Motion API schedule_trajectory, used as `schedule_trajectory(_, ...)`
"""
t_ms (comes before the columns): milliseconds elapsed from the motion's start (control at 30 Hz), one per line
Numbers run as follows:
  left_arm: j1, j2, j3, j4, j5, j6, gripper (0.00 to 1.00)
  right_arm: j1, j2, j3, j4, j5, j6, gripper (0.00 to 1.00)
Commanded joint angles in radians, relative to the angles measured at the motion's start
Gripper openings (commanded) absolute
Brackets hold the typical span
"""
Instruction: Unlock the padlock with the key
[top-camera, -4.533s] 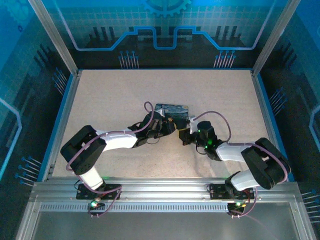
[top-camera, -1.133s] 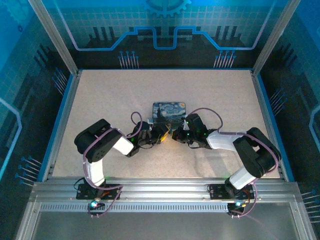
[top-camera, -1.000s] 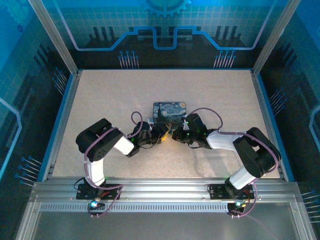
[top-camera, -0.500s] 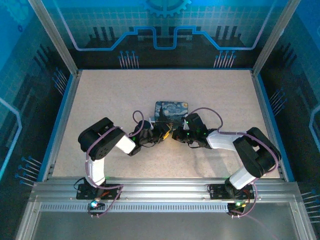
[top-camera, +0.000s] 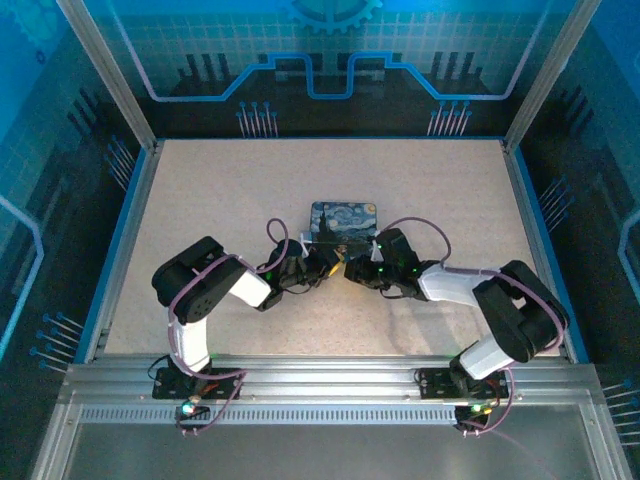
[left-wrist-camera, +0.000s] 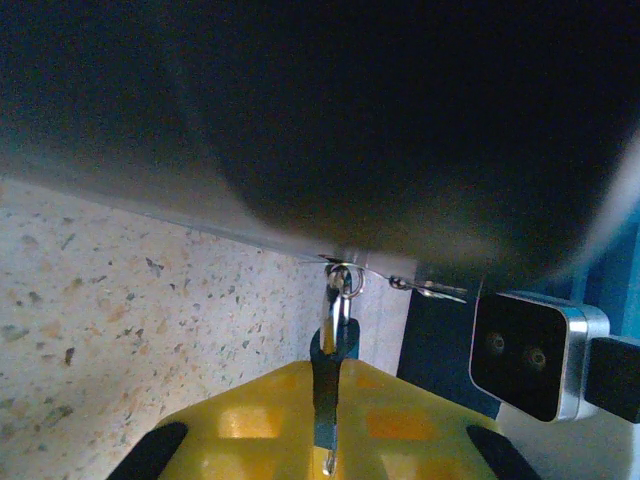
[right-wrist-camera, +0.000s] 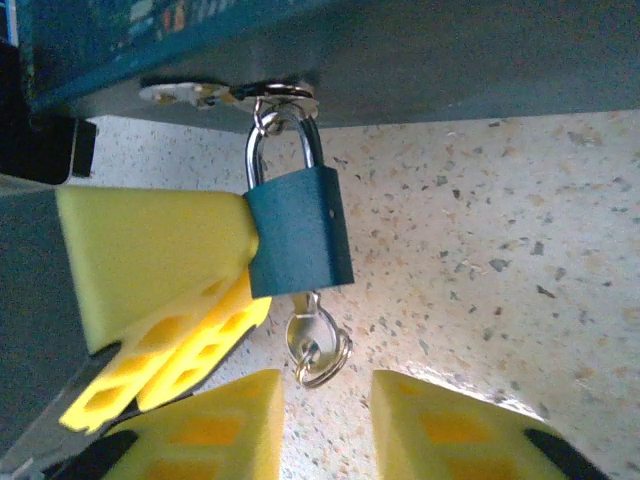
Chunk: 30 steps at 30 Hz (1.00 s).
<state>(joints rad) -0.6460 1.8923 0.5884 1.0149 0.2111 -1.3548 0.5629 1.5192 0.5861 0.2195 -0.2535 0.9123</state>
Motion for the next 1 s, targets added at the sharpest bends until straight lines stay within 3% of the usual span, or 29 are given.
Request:
schedule_trajectory(0,-0.004,-0.009,0.03,-0.008,0.021,0.029,0.11,-0.018,-0.066,-0.02,-0.041,0.01,-0.043,0.36)
schedule_trajectory(167,-0.004,-0.036,0.038,-0.062,0.016,0.058,0.11,-0.041,-0.159,-0.017,-0.147,0.075,-0.166,0.45)
schedule_trajectory(367,-0.004,-0.041,0.039,-0.068,0.014,0.045,0.11,-0.009,-0.303,0.018,-0.253,0.2,-0.479,0.53)
schedule_trajectory(433,-0.004,-0.046,0.039,-0.068,0.013,0.042,0.11,0.03,-0.368,0.014,-0.24,0.257,-0.621,0.6)
schedule_trajectory(633,-0.004,-0.061,0.042,-0.094,0.008,0.041,0.11,0.208,-0.52,-0.108,-0.053,0.378,-1.219,0.66)
schedule_trajectory(767,-0.004,-0.069,0.046,-0.104,0.009,0.037,0.1,0.252,-0.517,-0.094,-0.119,0.462,-1.45,0.66)
schedule_trajectory(967,-0.004,-0.071,0.05,-0.109,0.007,0.031,0.1,0.327,-0.357,-0.096,-0.093,0.687,-1.686,0.67)
